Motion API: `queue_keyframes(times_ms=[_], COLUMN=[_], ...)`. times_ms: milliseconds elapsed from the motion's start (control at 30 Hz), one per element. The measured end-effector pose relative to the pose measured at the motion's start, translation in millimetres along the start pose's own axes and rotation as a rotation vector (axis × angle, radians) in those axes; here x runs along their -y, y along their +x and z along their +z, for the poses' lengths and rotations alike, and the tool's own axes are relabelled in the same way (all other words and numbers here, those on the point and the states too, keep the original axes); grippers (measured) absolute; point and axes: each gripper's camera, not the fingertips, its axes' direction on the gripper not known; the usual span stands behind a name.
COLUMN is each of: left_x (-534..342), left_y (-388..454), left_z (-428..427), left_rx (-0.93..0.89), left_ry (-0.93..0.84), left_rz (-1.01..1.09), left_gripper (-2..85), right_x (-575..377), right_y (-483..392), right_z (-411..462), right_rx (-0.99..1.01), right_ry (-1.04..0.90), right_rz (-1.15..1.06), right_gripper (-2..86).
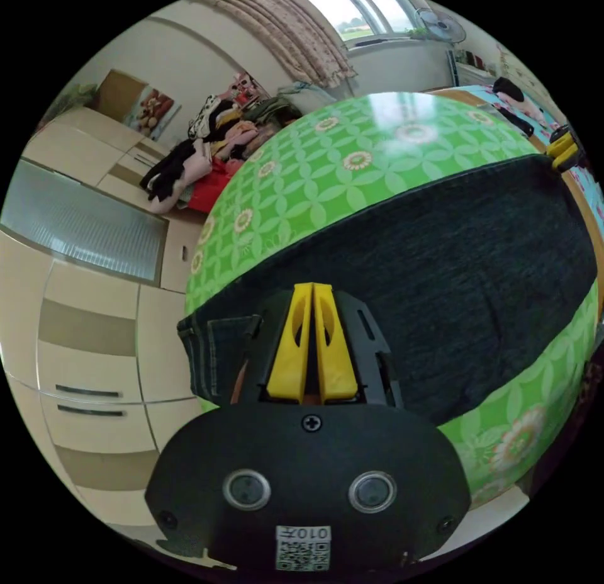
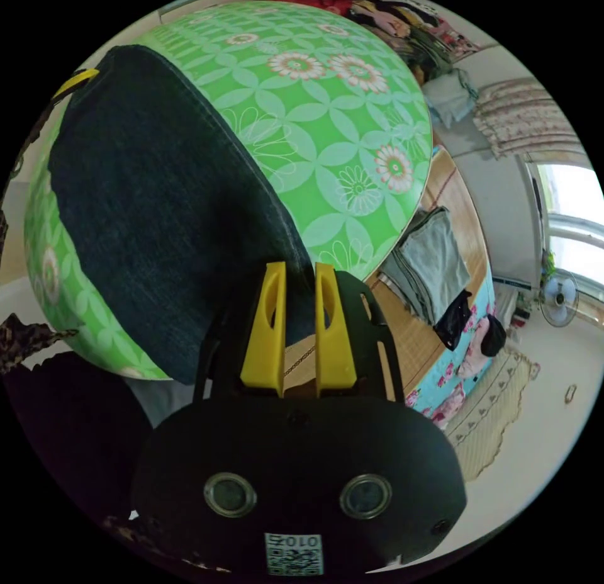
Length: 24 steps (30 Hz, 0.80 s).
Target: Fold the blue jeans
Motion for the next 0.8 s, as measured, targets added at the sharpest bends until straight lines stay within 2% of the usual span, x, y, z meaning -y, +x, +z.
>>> queue_keyframes(times_ms=[233, 600, 800], left_x=[37.2, 122.5, 152.2], left_y=[-19.1, -44.0, -58.7], left_z=[47.3, 125.4, 147.9], left_rx=[0.031, -0.192, -0.303], left_ry=[0.037, -0.101, -0.152], left_rz=[0.119, 0.205, 0.23], left_gripper=[-0.3, 0.8, 6.1], right_x=[13.2, 38.1, 51.9], right_y=[-12.9, 15.0, 21.4], right_z=[21.3, 67.3, 93.7], right_rx=[-0.022, 0.185, 0.256], right_ry=[-0.007, -0.046, -0.06], right_rz=[0.06, -0.103, -0.165], right_gripper=[8.5, 7.6, 7.4])
